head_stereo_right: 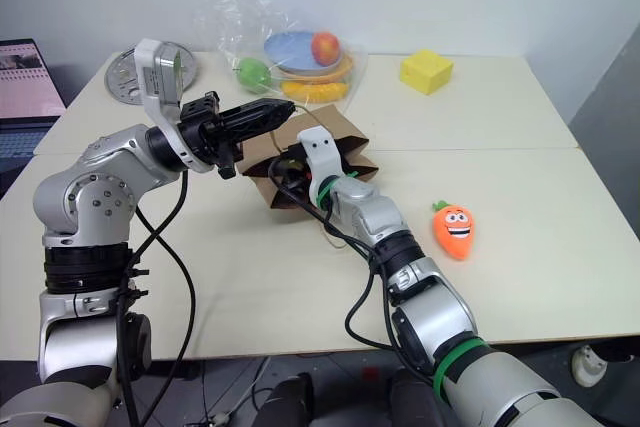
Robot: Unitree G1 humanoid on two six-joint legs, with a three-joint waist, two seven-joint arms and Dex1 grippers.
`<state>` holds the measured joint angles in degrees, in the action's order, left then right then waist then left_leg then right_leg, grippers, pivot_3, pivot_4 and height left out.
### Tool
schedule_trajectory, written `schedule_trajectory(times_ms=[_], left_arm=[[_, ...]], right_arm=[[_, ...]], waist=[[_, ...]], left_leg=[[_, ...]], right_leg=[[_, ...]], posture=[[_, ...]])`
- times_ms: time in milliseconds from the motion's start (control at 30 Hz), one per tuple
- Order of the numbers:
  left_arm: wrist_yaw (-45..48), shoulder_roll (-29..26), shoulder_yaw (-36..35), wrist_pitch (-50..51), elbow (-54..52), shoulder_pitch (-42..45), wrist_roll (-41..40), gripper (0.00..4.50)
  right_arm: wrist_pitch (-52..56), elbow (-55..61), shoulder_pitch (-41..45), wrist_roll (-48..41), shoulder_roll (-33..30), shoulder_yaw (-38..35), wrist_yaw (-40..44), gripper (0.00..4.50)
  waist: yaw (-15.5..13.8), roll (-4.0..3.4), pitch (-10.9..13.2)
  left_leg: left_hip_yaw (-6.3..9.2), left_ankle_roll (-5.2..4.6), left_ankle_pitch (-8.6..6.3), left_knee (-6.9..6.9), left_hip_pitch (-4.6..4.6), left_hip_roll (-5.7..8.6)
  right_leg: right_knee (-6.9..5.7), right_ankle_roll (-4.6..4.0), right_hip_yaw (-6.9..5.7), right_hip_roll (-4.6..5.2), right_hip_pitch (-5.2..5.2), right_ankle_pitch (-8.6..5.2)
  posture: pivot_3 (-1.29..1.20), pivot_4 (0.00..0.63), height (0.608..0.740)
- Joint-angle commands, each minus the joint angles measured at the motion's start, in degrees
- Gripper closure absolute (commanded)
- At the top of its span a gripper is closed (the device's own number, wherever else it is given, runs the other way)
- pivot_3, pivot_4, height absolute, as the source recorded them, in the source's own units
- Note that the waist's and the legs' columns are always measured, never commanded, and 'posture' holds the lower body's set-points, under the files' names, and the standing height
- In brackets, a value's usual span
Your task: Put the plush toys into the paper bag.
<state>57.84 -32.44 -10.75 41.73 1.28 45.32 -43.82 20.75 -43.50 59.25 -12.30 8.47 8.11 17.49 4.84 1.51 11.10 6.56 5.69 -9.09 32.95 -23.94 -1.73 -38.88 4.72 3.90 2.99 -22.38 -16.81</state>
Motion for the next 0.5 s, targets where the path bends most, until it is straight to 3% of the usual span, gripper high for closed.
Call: schedule_trajectory(times_ms=[33,167,267,500], left_arm=[[0.2,-1.2,-2.2,-1.2,-2.3,0.4,-1.3,4.5],[0.3,-1.4,-2.3,-1.7,-1.5,0.2,-0.8,4.5],[0.5,-1.3,-1.4,-3.7,1.1,1.5,1.2,4.5],[0.7,-1.1,-0.6,-6.6,7.2,4.5,4.2,4.5]], right_arm=[[-1.2,3.1,-0.6,0.4,4.2,0.5,1.1,2.67],[-0.5,7.2,-2.4,1.0,2.8,1.6,1.9,1.27],[4.2,18.6,-7.0,1.5,-0.7,4.3,3.4,0.18],[20.6,54.6,-22.4,0.0,-13.2,6.1,6.4,0.04]], waist=[[0.0,0.0,0.0],[0.0,0.0,0.0],[-0.1,0.0,0.0],[-1.0,0.0,0.0]], left_leg=[[0.0,0.0,0.0,0.0,0.0,0.0],[0.0,0.0,0.0,0.0,0.0,0.0],[0.01,0.0,0.0,0.0,-0.01,0.0],[0.07,0.01,0.0,0.04,-0.08,0.02]], right_leg=[[0.0,0.0,0.0,0.0,0.0,0.0],[0.0,0.0,0.0,0.0,0.0,0.0],[0.01,0.0,0.0,0.0,0.0,0.0],[0.05,0.01,-0.08,0.01,0.01,-0.01]], posture=[[0.0,0.15,0.74],[0.0,0.15,0.74],[0.0,0.15,0.74],[0.0,0.15,0.74]])
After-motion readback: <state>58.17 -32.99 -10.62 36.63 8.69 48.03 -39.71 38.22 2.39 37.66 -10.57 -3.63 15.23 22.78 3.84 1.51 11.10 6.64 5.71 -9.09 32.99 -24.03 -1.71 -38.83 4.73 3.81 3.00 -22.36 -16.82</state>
